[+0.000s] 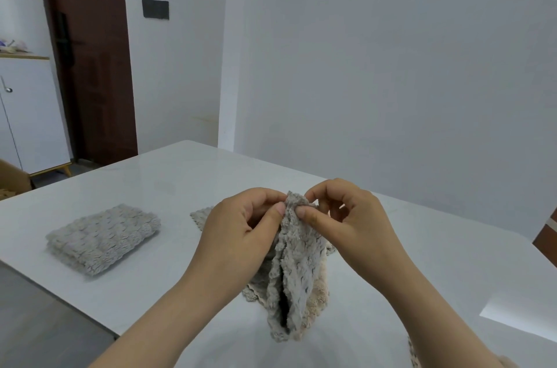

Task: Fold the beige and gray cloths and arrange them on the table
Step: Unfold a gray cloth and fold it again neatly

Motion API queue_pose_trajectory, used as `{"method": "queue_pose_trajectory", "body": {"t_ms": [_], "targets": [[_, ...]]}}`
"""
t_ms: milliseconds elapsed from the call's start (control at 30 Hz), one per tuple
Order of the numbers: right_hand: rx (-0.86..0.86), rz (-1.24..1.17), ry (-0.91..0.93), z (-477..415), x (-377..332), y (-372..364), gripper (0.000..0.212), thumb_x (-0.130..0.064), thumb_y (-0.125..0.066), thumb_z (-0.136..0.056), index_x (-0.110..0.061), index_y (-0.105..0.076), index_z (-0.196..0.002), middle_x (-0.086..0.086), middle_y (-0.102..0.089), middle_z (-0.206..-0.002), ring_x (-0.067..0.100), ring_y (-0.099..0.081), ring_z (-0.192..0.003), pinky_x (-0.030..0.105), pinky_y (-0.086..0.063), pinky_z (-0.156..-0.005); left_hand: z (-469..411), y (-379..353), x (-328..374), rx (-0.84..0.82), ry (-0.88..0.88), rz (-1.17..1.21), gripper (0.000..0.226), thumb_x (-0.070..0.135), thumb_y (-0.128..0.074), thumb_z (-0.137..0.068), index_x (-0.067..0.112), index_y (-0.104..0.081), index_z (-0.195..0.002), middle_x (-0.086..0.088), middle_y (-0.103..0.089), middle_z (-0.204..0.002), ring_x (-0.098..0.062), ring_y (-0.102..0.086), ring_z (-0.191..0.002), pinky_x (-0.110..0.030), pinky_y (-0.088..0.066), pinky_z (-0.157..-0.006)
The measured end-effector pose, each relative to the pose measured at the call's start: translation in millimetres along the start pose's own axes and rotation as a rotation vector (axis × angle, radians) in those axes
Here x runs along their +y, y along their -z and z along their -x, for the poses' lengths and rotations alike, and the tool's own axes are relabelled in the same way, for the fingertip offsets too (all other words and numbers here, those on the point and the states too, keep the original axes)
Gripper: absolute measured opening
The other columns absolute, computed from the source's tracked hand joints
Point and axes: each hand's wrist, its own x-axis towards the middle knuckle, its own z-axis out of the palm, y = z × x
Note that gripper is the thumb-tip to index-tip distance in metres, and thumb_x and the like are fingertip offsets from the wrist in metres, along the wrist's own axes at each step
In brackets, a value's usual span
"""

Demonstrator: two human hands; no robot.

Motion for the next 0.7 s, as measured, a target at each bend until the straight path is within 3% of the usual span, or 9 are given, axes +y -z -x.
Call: {"method": "queue_pose_trajectory", "body": {"t_ms": [100,233,433,633,700], "targets": [[0.030,0.024,0.004,0,0,-1,0.009,-0.027,-0.075,-0.079,-0.030,-0.066,-0.077,-0.012,-0.063,-0.084,0.006,-0.059,-0.085,0.021,-0.047,-0.072,5,1,2,-0.051,-0.001,0.015,0.014,0.022,-0.061,-0.089,0.033,-0.069,-0.090,0.016,-0.073,-0.085,-0.001,-0.068,-0.079,-0.023,-0.056,-0.073],[-0.002,0.014,-0.015,0,-1,0,0.008,-0.027,-0.074,-0.081,-0.029,-0.067,-0.078,-0.014,-0.068,-0.082,0.001,-0.060,-0.086,0.010,-0.044,-0.072,7,-2,1,-0.074,0.008,-0.057,0.020,0.025,-0.070,-0.082,0.041,-0.065,-0.094,0.023,-0.070,-0.092,-0.001,-0.065,-0.079,-0.025,-0.056,-0.073],[-0.015,0.016,0.009,1,2,1,0.005,-0.029,-0.073,-0.082,-0.027,-0.069,-0.082,-0.013,-0.070,-0.083,0.003,-0.064,-0.090,0.012,-0.044,-0.081,3,-3,-2,-0.002,-0.065,-0.202,0.018,0.022,-0.062,-0.087,0.036,-0.065,-0.098,0.024,-0.069,-0.092,0.002,-0.064,-0.084,-0.027,-0.054,-0.077],[-0.057,0.091,-0.029,10,13,17,0.010,-0.040,-0.071,-0.082,-0.030,-0.069,-0.083,-0.015,-0.069,-0.084,-0.002,-0.062,-0.084,0.005,-0.038,-0.066,2,6,-4,0.077,-0.092,-0.153,0.021,0.017,-0.065,-0.086,0.036,-0.065,-0.093,0.030,-0.068,-0.087,0.013,-0.061,-0.086,-0.001,-0.042,-0.068],[-0.076,0.140,-0.033,13,19,20,0.015,-0.047,-0.068,-0.081,-0.033,-0.069,-0.086,-0.017,-0.069,-0.086,-0.004,-0.060,-0.080,0.006,-0.038,-0.065,1,9,-2,0.093,-0.097,-0.128,0.023,0.015,-0.066,-0.086,0.038,-0.064,-0.090,0.034,-0.066,-0.089,0.013,-0.061,-0.085,0.002,-0.040,-0.066]]}}
